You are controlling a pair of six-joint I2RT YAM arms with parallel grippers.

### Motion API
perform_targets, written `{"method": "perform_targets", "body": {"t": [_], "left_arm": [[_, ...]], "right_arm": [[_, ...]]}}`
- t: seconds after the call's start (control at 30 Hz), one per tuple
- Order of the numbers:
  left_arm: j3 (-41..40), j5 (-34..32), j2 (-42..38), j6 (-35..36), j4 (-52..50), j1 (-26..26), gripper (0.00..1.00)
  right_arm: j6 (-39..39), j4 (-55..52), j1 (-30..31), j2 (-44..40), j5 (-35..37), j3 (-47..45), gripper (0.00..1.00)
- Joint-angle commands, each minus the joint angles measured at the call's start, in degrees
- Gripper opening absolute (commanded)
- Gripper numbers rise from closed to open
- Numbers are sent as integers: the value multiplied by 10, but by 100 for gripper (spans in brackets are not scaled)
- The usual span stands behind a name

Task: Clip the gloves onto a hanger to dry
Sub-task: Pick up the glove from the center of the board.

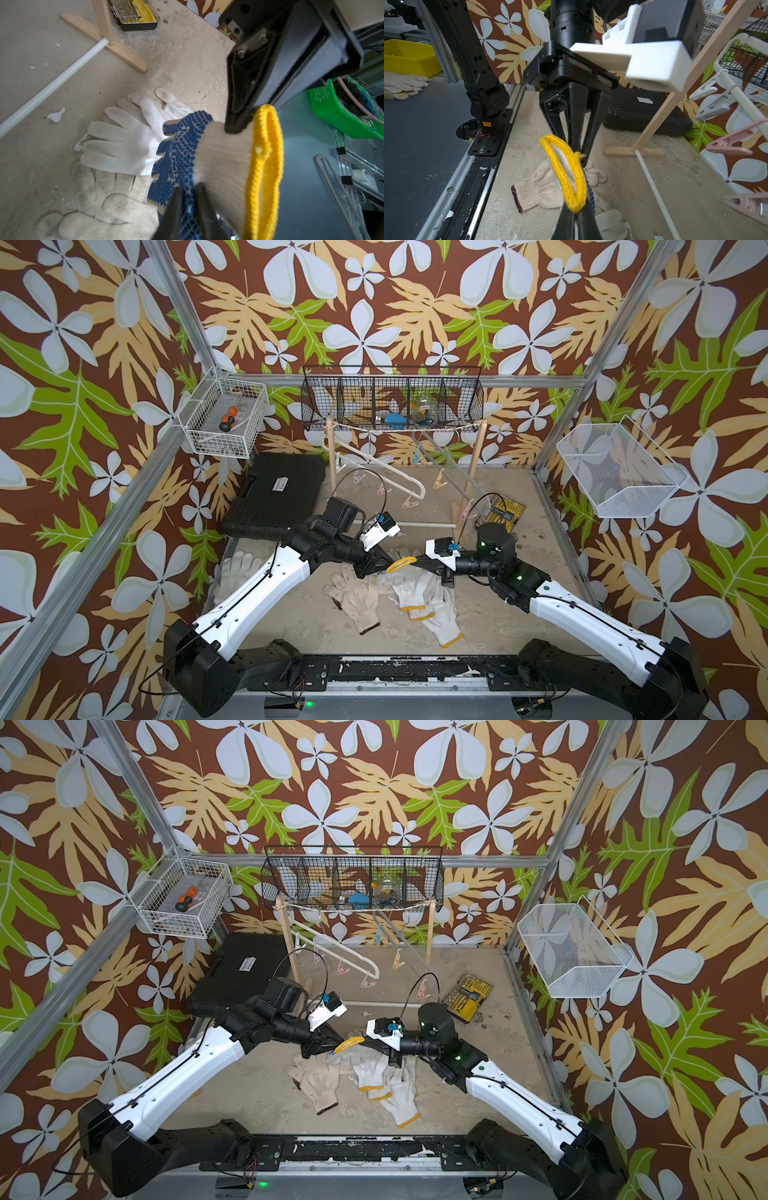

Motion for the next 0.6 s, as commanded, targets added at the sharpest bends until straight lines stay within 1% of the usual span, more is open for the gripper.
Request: {"method": "perform_targets", "body": {"t": [0.0, 0.03, 0.07, 0.13, 0.2, 0.27, 0.3, 0.37, 0.4, 0.43, 0.5, 0.57], "left_arm": [[8, -62, -8, -7, 32, 16, 55], [9, -79, -13, -9, 46, 25, 63], [11, -99, -19, -9, 65, 34, 68], [10, -138, -28, -6, 119, 46, 69], [-1, -168, -32, -1, 191, 49, 69], [-12, -178, -24, 2, 273, 49, 71], [-8, -182, -13, 0, 297, 49, 71], [11, -189, 22, 9, 319, 47, 71], [17, -195, 36, 12, 328, 44, 74], [18, -207, 47, 21, 341, 36, 75], [5, -237, 58, 49, 373, 14, 75], [-5, -282, 70, 66, 402, -8, 75]], "right_arm": [[8, 12, -1, -3, 34, -6, 0], [14, 25, -1, -5, 44, -15, 0], [29, 44, -2, -6, 58, -25, 0], [56, 80, -14, 0, 67, -37, 0], [98, 131, -35, 12, 58, -49, 0], [139, 192, -53, 26, 51, -64, 0], [147, 209, -55, 32, 50, -66, 0], [147, 216, -55, 49, 40, -58, 0], [145, 219, -55, 56, 38, -57, 0], [143, 224, -55, 62, 39, -58, 0], [141, 232, -63, 73, 36, -63, 0], [139, 233, -74, 81, 28, -64, 0]]}}
